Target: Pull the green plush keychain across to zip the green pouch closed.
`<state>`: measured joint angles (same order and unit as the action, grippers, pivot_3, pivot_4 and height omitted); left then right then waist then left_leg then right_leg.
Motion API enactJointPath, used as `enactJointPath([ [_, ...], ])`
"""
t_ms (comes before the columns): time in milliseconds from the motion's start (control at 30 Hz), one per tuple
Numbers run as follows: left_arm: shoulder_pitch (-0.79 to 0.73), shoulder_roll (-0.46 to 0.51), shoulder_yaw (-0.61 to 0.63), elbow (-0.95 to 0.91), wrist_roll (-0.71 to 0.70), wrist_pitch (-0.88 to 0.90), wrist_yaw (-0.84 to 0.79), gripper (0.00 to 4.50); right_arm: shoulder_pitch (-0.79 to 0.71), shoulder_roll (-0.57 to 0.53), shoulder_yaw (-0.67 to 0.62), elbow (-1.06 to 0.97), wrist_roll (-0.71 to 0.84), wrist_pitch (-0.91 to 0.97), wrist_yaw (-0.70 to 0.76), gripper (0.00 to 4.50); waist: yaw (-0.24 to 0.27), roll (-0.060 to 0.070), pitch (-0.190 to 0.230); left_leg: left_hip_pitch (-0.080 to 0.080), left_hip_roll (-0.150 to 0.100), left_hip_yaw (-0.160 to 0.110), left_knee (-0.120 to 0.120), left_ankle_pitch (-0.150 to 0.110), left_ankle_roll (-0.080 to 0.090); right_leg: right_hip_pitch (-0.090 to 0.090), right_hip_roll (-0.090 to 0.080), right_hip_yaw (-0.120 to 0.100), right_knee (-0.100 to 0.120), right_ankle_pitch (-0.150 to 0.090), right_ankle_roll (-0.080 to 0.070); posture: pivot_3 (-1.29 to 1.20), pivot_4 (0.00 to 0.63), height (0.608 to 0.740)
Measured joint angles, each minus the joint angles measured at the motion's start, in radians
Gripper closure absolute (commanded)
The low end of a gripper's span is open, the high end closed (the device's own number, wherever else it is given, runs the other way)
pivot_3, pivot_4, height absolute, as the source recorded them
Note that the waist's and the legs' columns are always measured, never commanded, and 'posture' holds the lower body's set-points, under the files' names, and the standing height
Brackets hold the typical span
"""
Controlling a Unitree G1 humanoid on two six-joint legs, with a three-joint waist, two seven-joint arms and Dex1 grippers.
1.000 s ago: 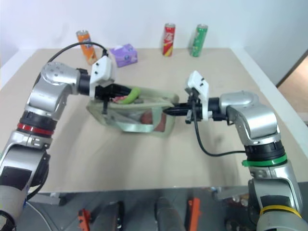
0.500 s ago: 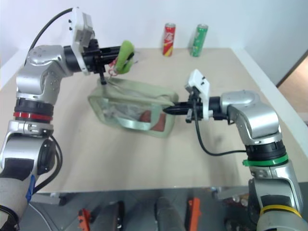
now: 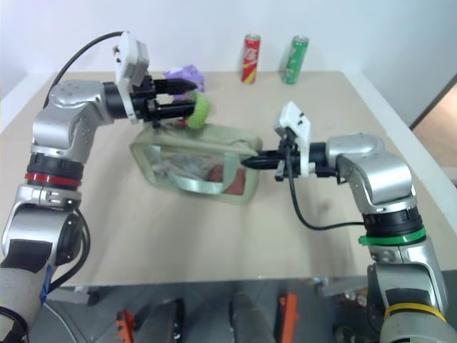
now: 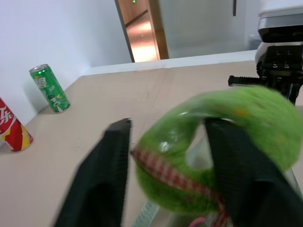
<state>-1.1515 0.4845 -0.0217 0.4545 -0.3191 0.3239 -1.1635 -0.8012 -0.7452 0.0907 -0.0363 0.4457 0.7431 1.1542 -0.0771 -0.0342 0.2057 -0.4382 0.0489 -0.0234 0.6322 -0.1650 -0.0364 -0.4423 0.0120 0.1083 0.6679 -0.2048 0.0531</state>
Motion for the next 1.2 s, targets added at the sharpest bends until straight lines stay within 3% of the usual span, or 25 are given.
enactJointPath([
  [67, 0.0, 0.0, 0.0, 0.0, -0.001, 0.0, 0.001, 0.15, 0.0, 0.0, 0.0, 0.0, 0.0, 0.0, 0.0, 4.5, 0.0, 0.0, 0.0, 0.0, 0.0, 0.0, 0.0, 0.0, 0.0, 0.0, 0.0, 0.0, 0.0, 0.0, 0.0, 0.0, 0.15, 0.74],
  [100, 0.0, 0.0, 0.0, 0.001, -0.002, 0.0, 0.001, 0.06, 0.0, 0.0, 0.0, -0.001, 0.0, 0.0, -0.001, 4.5, 0.0, 0.0, 0.0, 0.0, 0.0, 0.0, 0.0, 0.0, 0.0, 0.0, 0.0, 0.0, 0.0, 0.0, 0.0, 0.0, 0.15, 0.74],
  [267, -0.006, 0.039, 0.001, -0.006, -0.011, 0.01, -0.025, 0.06, 0.0, 0.001, 0.0, -0.002, 0.001, 0.001, -0.002, 4.5, -0.003, 0.0, 0.0, 0.0, 0.0, 0.0, 0.0, 0.0, 0.0, 0.0, 0.0, 0.0, 0.0, 0.0, 0.0, 0.0, 0.15, 0.74],
  [533, 0.081, 0.298, -0.074, -0.156, 0.012, 0.056, -0.282, 0.06, 0.0, 0.006, 0.0, -0.002, 0.001, 0.001, -0.001, 4.5, -0.006, 0.0, 0.0, 0.001, 0.0, 0.0, -0.002, 0.0, 0.0, -0.001, 0.0, -0.001, 0.0, -0.001, -0.001, 0.0, 0.15, 0.74],
  [800, 0.067, 0.401, -0.088, -0.122, 0.06, 0.023, -0.347, 0.06, -0.002, 0.018, 0.0, 0.0, 0.0, -0.002, -0.001, 4.5, -0.006, 0.0, 0.0, 0.001, 0.001, 0.0, -0.001, 0.0, 0.0, -0.001, 0.0, -0.001, 0.0, -0.002, -0.004, 0.0, 0.15, 0.74],
  [1100, 0.045, 0.443, 0.04, -0.113, -0.032, 0.156, -0.305, 0.06, -0.002, 0.032, 0.0, 0.0, 0.0, -0.009, -0.002, 4.5, -0.013, 0.0, 0.0, 0.001, 0.002, 0.0, -0.001, 0.0, 0.0, -0.001, 0.001, -0.001, 0.001, -0.002, -0.002, 0.0, 0.15, 0.74],
  [1200, 0.192, 0.525, 0.093, -0.122, -0.041, 0.167, -0.306, 0.06, -0.001, 0.036, 0.003, 0.0, 0.0, -0.009, -0.002, 4.5, -0.022, 0.001, 0.0, 0.003, 0.002, 0.002, -0.004, 0.0, 0.0, -0.001, 0.0, 0.0, 0.002, -0.003, -0.004, 0.0, 0.15, 0.74],
])
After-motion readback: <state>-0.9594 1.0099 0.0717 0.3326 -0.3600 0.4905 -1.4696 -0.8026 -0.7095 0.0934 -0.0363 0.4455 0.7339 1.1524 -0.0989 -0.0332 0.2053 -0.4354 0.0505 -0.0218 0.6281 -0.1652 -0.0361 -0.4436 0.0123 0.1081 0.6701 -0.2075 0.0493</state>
